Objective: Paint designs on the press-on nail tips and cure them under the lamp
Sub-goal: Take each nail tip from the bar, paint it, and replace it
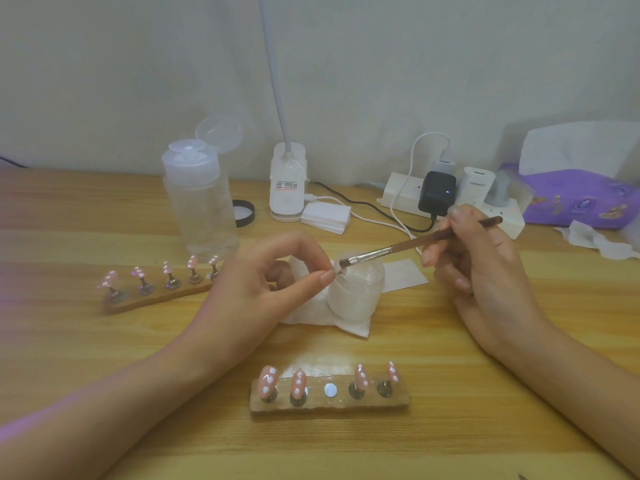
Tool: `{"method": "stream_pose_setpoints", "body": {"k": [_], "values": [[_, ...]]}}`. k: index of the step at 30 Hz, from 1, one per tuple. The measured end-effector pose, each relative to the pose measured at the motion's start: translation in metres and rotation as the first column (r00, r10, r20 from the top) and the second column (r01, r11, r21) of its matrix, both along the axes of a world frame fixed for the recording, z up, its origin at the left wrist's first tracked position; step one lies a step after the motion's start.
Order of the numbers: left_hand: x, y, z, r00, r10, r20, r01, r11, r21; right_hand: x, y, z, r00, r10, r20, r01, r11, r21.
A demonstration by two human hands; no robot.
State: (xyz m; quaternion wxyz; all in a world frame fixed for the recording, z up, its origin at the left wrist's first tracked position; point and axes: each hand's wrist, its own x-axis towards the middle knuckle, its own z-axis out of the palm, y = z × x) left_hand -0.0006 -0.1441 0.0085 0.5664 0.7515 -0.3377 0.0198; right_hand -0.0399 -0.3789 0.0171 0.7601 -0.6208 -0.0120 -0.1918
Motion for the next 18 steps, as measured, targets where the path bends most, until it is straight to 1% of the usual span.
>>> {"method": "stream_pose_setpoints", "body": {"k": [2,5,7,9,11,14,16,18], "values": [[0.0004,-0.0001,-0.0003,1.0,0.004,-0.003,-0.004,1.0,0.003,0.0003,0.0007,-0.0002,1.0,0.005,-0.006,-0.005,1.0,-0.029],[0.0001,-0.0004,-0.0001,1.0,-0.003,-0.003,0.003,1.0,0.007,0.0011,-0.0009,-0.0008,0.999,-0.035,-0.017,0.035,0.999,-0.002],[0.0002,-0.0003,-0.0001,1.0,-0.007,-0.018,0.007,1.0,-0.003,0.0004,-0.001,-0.0003,1.0,-0.021,0.001,0.021,1.0,0.014],[0.0004,-0.0002,-0.0002,1.0,-0.005,-0.025,0.005,1.0,-0.005,-0.0002,0.0003,-0.0002,1.0,0.001,0.006,-0.001,1.0,-0.017],[0.0005,-0.0002,-0.0003,0.999,-0.004,-0.032,0.003,1.0,-0.006,0.0002,0.0006,-0.001,1.0,-0.024,-0.01,0.023,0.999,-0.037],[0.0003,-0.0003,-0.0002,1.0,-0.003,-0.029,0.003,1.0,-0.001,0.0006,-0.0011,-0.0013,0.998,-0.06,-0.006,0.06,0.998,-0.015],[0.0002,-0.0003,-0.0004,1.0,-0.001,-0.028,0.001,1.0,-0.002,-0.0002,-0.001,-0.0002,1.0,-0.025,0.015,0.025,1.0,0.004],[0.0,-0.0003,-0.0006,0.999,0.001,-0.033,-0.001,1.0,-0.007,-0.0004,0.0003,0.0,1.0,-0.003,0.009,0.004,1.0,-0.014]]}}
